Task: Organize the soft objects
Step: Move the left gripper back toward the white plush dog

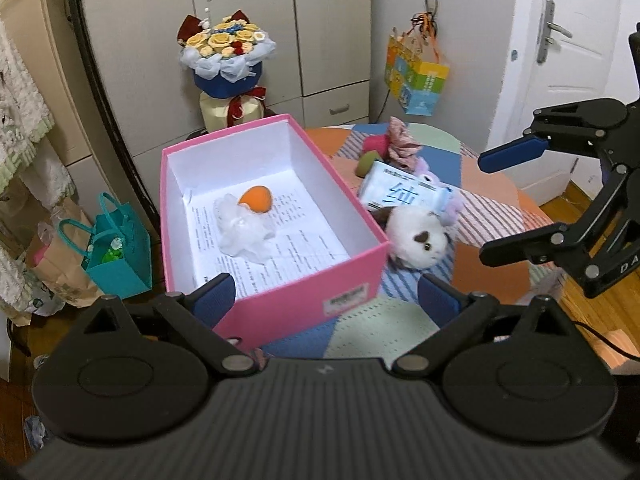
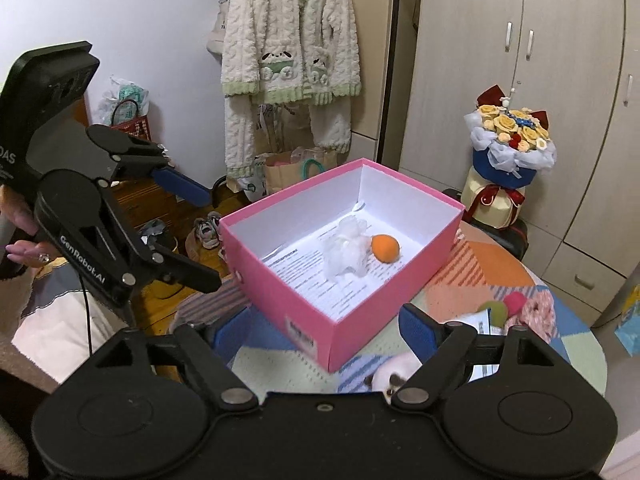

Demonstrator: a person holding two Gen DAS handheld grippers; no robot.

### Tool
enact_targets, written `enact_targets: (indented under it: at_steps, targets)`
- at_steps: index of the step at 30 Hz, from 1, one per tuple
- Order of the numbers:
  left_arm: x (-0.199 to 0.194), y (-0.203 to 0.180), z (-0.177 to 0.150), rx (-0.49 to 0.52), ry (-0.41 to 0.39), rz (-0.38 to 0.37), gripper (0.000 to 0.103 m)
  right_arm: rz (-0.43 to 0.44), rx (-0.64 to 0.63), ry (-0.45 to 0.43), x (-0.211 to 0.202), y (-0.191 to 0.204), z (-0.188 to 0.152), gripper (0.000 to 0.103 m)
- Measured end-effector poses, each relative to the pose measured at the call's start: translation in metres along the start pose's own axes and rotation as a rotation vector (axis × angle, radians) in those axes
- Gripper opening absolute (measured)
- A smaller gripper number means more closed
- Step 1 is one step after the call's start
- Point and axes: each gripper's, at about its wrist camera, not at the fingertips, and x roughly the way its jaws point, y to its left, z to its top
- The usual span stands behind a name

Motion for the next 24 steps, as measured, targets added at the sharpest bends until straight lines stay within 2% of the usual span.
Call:
enact_targets:
  at_steps: [10, 16, 24]
  targets:
    - [0.000, -0.040, -0.006, 0.074, 0.018, -0.065, 0.099, -0.020, 0.026, -0.004, -0.023, 0.000, -0.035, 0.086]
    - [0.017, -0.064, -0.001, 0.117, 0.036, -0.153, 0.099, -0.046, 0.034, -0.014, -0.027, -0.007, -0.059, 0.086]
    - [0.046, -0.092, 0.011, 0.146, 0.034, -0.228, 0.097, -0.066, 0.056, -0.020, -0.013, -0.028, -0.092, 0.086]
